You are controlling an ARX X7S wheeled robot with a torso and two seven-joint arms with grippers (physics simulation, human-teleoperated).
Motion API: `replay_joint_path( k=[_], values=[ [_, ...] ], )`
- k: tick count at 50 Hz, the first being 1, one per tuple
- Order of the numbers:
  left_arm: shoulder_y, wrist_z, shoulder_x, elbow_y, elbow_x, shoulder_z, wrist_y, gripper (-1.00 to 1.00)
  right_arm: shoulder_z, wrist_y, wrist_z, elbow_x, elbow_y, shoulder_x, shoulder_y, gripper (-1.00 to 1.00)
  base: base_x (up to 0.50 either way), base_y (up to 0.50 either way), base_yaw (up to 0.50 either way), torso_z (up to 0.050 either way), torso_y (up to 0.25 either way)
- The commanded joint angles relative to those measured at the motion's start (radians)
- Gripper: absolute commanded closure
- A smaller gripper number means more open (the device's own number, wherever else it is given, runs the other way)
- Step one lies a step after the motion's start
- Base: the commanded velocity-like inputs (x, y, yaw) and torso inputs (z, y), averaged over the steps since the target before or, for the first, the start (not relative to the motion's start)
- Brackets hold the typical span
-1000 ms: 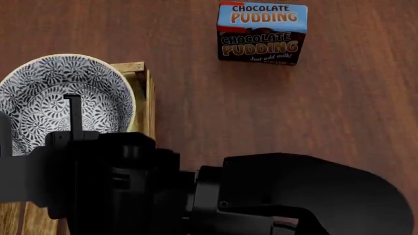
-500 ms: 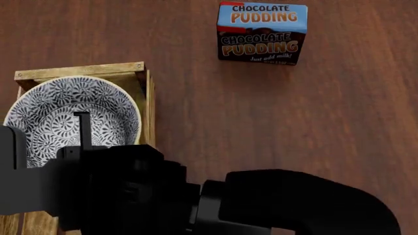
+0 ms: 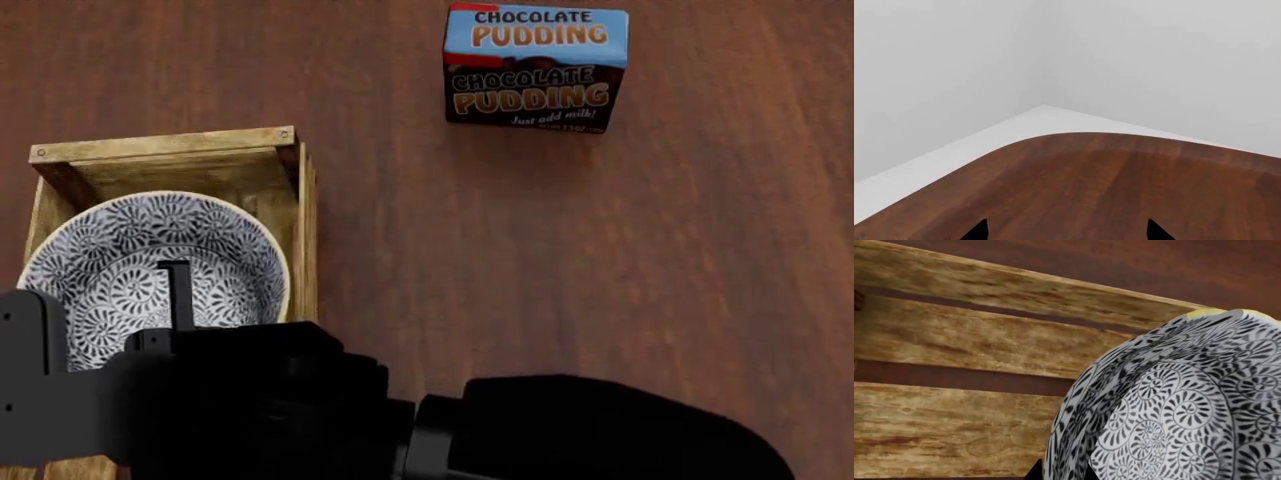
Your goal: Stack the left bowl on the right bowl and place them in the tray.
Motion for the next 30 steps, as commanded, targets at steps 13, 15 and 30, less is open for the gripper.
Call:
replay_joint_path(
  k=[13, 15, 30],
  values=[
    [0.003, 0.000, -0.002, -0.002, -0.007, -0.006, 0.001, -1.00, 0.007, -0.035, -0.031, -0.064, 0.016, -0.004, -0.039, 1.00, 0.00, 0.00, 0.00, 0.000, 0.000],
    [0.002, 0.001, -0.002, -0.004, -0.006, -0.004, 0.001, -1.00, 0.007, -0.037, -0.033, -0.066, 0.016, -0.004, -0.042, 1.00, 0.00, 0.00, 0.00, 0.000, 0.000],
    [-0.001, 0.002, -0.001, -0.011, -0.003, -0.001, 0.004, -1.00, 0.006, -0.044, -0.073, -0.094, 0.019, -0.004, -0.080, 1.00, 0.00, 0.00, 0.00, 0.000, 0.000]
  ],
)
